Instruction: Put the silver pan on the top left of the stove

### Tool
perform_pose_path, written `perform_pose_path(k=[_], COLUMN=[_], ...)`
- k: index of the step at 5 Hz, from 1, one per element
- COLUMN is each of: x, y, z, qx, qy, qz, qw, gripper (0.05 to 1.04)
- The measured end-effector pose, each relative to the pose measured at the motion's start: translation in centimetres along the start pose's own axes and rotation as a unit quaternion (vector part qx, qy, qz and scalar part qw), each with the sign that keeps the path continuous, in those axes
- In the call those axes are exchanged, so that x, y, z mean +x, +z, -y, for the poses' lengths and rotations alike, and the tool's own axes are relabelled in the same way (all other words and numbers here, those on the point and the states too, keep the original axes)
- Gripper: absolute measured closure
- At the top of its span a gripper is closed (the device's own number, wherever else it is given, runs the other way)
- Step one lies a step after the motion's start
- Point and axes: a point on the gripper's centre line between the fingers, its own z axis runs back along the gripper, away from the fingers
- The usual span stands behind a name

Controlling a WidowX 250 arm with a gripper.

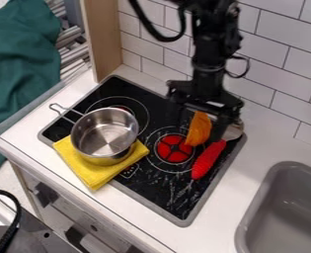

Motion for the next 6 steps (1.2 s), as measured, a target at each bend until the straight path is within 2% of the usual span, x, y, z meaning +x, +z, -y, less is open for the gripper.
perform_pose_path(k=[1, 2, 3, 5, 6], x=[-1.9, -3.7, -4.1, -3.0, -2.7], y=[0.3, 0.0, -0.2, -2.4, -2.9], z=[-3.4, -5.6, -7.1, -7.2, -6.9], qx=[-0.005, -0.008, -0.008, -0.009, -0.011], qy=[0.048, 0.075, 0.091, 0.085, 0.085], qz=[0.006, 0.008, 0.009, -0.017, -0.024], qw=[0.9988, 0.9971, 0.9958, 0.9962, 0.996], gripper=[0.079, 0.078, 0.078, 0.093, 0.188])
